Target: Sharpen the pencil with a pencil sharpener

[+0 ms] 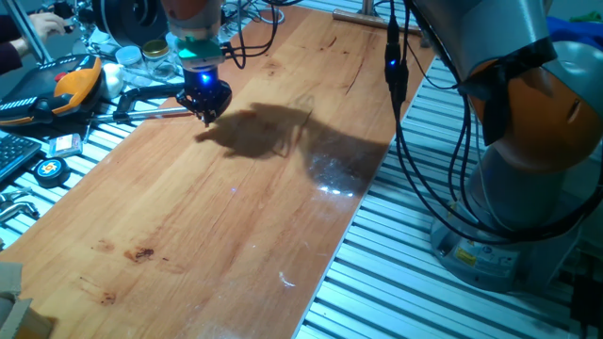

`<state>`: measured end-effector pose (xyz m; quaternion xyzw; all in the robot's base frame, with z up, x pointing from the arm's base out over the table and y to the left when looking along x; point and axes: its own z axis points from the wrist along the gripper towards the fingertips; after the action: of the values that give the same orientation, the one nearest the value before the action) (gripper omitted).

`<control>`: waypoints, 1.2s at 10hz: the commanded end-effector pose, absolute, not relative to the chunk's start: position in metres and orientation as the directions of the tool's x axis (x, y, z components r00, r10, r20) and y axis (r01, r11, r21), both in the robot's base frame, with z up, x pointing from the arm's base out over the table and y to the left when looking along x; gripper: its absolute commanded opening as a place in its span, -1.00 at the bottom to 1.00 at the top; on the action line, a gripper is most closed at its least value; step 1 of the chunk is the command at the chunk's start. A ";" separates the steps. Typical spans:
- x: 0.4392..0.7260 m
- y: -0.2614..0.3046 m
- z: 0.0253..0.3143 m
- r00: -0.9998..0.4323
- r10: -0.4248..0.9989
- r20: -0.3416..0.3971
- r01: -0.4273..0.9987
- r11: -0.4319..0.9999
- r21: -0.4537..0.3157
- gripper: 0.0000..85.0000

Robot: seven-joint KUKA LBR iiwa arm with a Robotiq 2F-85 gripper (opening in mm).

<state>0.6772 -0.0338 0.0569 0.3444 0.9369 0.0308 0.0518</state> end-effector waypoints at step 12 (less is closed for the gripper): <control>0.652 -0.016 0.147 -0.904 0.426 -0.026 0.423 0.903 0.078 -1.00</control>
<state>0.6517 -0.0155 0.1465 0.2172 0.9753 0.0343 0.0214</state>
